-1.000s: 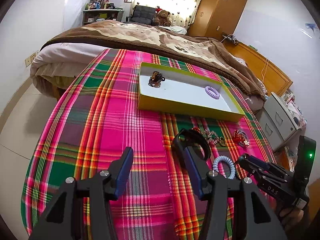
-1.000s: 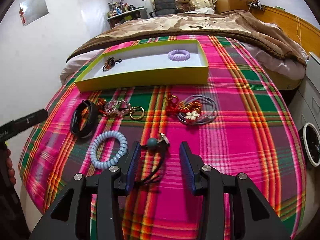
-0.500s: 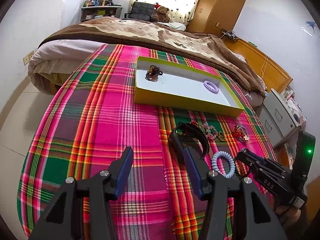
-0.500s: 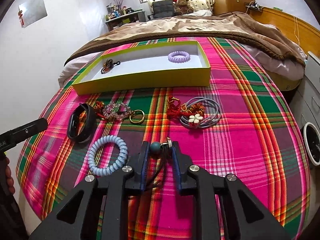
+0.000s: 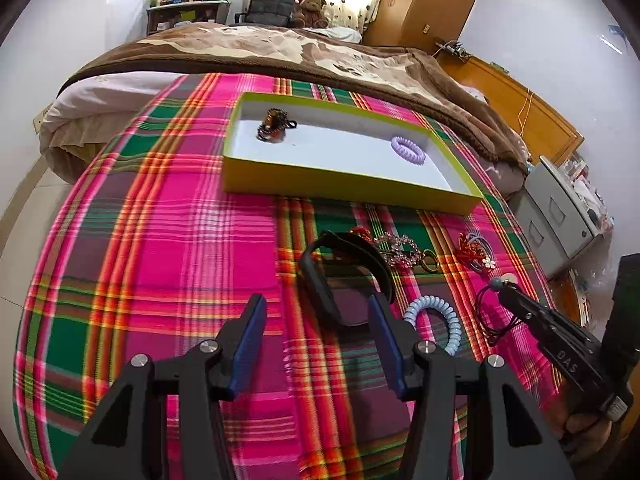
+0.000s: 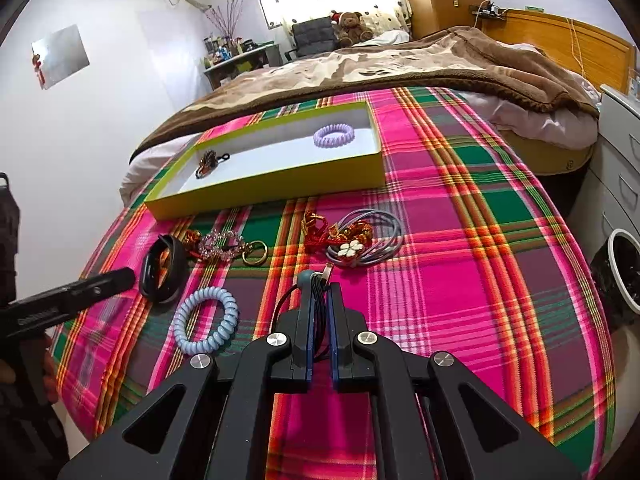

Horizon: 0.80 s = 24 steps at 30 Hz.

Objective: Organize jewelry
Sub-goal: 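Grasp the black hair tie with teal bead with the right gripper, then grasp the black watch strap with the left gripper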

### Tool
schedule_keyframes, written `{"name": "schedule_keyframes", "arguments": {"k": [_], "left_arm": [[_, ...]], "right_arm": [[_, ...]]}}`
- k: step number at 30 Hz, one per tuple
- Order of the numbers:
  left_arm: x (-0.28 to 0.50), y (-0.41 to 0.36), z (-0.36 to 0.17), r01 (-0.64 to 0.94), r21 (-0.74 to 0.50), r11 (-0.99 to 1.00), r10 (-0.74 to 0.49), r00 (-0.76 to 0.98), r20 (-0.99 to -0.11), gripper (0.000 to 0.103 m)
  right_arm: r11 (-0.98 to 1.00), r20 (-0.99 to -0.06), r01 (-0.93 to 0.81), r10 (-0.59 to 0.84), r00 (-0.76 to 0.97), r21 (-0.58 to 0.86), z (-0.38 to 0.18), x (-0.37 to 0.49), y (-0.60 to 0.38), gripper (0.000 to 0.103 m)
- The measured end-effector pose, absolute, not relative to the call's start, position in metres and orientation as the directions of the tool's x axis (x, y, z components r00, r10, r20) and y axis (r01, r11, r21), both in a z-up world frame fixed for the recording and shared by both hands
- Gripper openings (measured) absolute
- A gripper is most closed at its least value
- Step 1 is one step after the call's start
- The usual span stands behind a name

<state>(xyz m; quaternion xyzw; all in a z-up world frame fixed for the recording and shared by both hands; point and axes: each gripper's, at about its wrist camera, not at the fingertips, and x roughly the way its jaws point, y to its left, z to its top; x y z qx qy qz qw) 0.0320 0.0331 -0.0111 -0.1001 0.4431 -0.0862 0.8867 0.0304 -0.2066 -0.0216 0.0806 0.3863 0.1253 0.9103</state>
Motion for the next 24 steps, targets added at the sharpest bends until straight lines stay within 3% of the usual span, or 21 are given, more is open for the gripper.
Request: {"name": "schedule_keyframes", "arguments": {"k": [12,20,24], "left_arm": [[0.038,0.016,-0.012,0.052,-0.138,0.989,-0.142,0.596,-0.791,0.055],[0.064,0.031,-0.013,0.008,-0.157,0.988,-0.132,0.582,-0.802,0.054],[0.070,0.027,-0.019,0.026,-0.102,0.994,-0.099,0.562,-0.821,0.054]], "right_arm": [[0.949,-0.663,-0.171,0.309,0.682,0.266,-0.018,0.028,-0.217,0.005],[0.944,-0.662,-0.182,0.324,0.676,0.276,-0.019,0.029,-0.219,0.005],[0.944,-0.662,-0.182,0.324,0.675,0.276,-0.018,0.030,-0.218,0.005]]}}
